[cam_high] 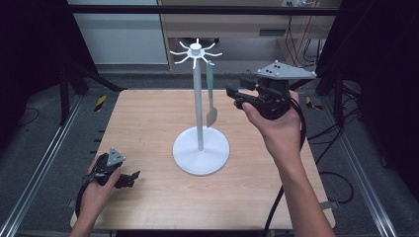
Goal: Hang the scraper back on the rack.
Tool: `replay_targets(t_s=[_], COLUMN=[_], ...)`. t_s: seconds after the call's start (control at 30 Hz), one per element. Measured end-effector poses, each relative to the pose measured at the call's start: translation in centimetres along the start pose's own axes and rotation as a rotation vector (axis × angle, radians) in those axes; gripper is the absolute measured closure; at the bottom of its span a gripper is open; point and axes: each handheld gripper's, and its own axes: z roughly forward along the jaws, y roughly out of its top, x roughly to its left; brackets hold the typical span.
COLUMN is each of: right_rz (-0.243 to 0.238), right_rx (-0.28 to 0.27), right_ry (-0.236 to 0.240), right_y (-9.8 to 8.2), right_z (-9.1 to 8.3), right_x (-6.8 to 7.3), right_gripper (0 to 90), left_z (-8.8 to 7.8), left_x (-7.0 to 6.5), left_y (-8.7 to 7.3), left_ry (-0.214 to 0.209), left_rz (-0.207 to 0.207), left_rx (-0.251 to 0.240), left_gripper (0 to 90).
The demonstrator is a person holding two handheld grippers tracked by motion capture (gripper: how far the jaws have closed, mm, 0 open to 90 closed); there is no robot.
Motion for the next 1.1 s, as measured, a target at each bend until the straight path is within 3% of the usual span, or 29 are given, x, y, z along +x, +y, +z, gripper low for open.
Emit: replay_targets(t_s=[0.13, 0.3, 0.43, 0.5, 0.73, 1.1], right_rz=[0.025, 0.047, 0.069, 0.093, 0.153, 0.193], right_rx=[0.012, 0.026, 0.032, 0.042, 0.087, 0.161], right_ry=[-0.036, -0.073, -0.156, -0.173, -0.181, -0.169], right_y=[-1.6, -4.2, -7.0, -8.6, -13.3, -18.0], right_z=[-0.1, -0.1, -0.2, -0.1, 0.4, 1.1], right_x=[-0.8, -1.5, -1.9, -2.3, -3.8, -4.2], right_gripper=[37.6, 33.4, 32.0, 31.6, 31.1, 24.1], left_z=[0.0, 0.1, -0.1, 0.0, 0.2, 0.1], left_x=[0.0, 0.2, 0.2, 0.2, 0.0, 0.0], left_y=[0.0, -0.1, -0.2, -0.2, 0.0, 0.0], left_ry=[0.007, 0.007, 0.004, 0.002, 0.001, 0.003], left_rz=[0.004, 0.004, -0.001, -0.001, 0.010, 0.005], left_rx=[0.002, 0.011, 0.005, 0.004, 0.010, 0.005], left_gripper=[3.5, 3.5, 3.5, 3.5, 3.5, 3.4])
